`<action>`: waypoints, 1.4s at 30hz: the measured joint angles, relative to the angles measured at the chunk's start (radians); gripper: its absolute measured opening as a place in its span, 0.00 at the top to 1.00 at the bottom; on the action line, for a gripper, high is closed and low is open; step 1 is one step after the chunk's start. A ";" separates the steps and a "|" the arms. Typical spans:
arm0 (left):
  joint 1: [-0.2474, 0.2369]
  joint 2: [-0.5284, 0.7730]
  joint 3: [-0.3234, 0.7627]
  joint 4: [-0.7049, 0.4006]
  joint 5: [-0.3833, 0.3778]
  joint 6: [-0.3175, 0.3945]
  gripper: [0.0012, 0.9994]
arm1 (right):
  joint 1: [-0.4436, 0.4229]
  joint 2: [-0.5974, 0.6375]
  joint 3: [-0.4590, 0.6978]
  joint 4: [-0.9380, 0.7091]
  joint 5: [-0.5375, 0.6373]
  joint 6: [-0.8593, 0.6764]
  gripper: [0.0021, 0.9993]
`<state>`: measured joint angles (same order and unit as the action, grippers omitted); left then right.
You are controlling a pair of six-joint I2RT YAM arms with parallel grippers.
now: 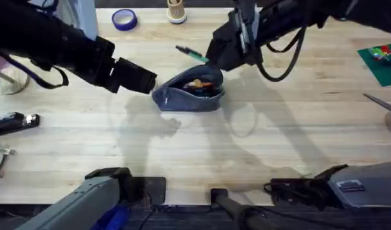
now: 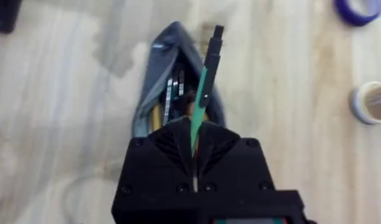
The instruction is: Unzip the bag, pick up the pens from the table one at a time and place them inside, then zip the bag closed.
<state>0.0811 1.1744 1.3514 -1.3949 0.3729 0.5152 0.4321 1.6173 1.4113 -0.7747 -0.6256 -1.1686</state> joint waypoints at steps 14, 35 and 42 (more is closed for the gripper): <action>0.000 0.000 0.000 0.000 0.000 0.000 0.00 | 0.034 0.149 0.001 -0.065 -0.004 -0.056 0.97; 0.000 0.000 0.000 0.000 0.000 0.000 0.00 | 0.083 0.316 0.001 0.024 -0.003 -0.111 0.96; 0.000 0.000 0.000 0.000 0.000 0.000 0.00 | 0.084 0.316 0.003 0.027 -0.007 -0.112 0.19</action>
<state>0.0811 1.1742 1.3514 -1.3949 0.3729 0.5152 0.5161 1.9331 1.4147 -0.7479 -0.6331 -1.2804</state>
